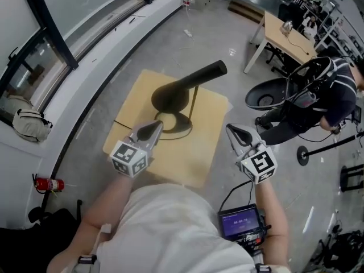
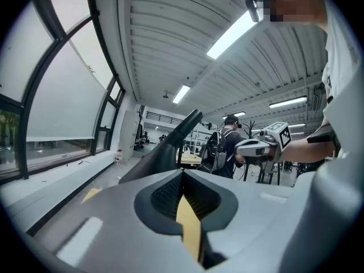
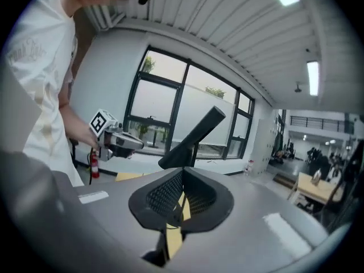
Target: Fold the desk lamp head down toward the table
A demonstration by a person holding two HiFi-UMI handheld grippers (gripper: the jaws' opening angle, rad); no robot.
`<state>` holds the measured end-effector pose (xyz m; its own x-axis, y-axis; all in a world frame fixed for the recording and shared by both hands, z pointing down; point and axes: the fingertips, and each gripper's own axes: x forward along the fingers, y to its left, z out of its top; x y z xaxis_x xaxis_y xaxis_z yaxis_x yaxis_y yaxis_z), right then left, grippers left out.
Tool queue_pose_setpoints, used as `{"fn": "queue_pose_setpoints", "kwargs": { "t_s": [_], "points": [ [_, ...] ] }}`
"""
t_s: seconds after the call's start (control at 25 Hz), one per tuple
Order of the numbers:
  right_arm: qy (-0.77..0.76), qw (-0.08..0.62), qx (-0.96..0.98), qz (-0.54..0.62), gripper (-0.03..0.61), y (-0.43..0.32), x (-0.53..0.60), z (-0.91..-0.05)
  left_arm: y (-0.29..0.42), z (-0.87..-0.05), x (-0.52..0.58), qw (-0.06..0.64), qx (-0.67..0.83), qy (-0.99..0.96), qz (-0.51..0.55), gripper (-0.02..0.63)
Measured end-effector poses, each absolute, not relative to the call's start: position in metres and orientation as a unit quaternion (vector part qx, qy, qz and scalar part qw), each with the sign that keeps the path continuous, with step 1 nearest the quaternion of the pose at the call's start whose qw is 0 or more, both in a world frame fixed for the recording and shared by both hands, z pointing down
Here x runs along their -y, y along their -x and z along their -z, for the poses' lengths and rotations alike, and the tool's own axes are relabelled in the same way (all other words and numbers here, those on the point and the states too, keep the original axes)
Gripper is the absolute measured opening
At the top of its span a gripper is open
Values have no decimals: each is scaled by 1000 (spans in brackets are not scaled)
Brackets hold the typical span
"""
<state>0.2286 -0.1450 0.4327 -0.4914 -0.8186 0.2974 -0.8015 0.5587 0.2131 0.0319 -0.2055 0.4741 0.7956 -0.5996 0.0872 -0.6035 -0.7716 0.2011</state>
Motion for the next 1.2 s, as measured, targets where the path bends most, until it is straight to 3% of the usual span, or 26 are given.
{"fn": "queue_pose_setpoints", "kwargs": {
  "t_s": [0.24, 0.76, 1.2],
  "points": [
    [-484, 85, 870, -27, 9, -243, 126, -452, -33, -490, 173, 123, 323, -938, -15, 0],
    [-436, 38, 897, -69, 9, -210, 92, -489, -44, -510, 121, 124, 342, -930, -43, 0],
    [-425, 47, 900, -80, 11, -202, 66, -499, -39, -514, 90, 130, 353, -926, -45, 0]
  ]
}}
